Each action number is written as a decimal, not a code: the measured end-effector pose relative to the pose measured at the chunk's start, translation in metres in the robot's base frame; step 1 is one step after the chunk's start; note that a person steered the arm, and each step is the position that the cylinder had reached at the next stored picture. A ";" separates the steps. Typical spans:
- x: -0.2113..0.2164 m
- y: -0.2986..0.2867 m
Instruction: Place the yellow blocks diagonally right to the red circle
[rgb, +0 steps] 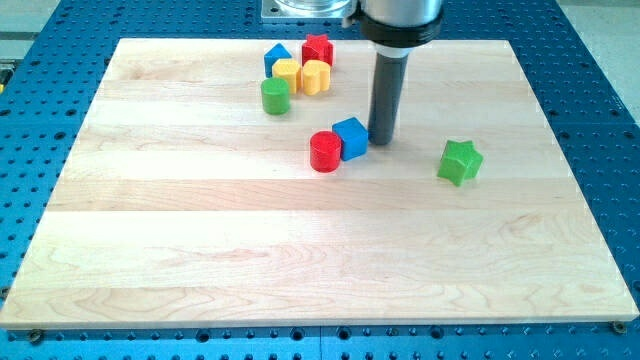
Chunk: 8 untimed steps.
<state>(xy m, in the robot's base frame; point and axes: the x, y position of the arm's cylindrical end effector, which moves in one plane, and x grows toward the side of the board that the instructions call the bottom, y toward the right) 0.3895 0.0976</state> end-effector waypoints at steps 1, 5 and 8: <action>-0.028 0.017; -0.083 -0.200; -0.099 -0.164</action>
<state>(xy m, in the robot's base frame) 0.2909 -0.0661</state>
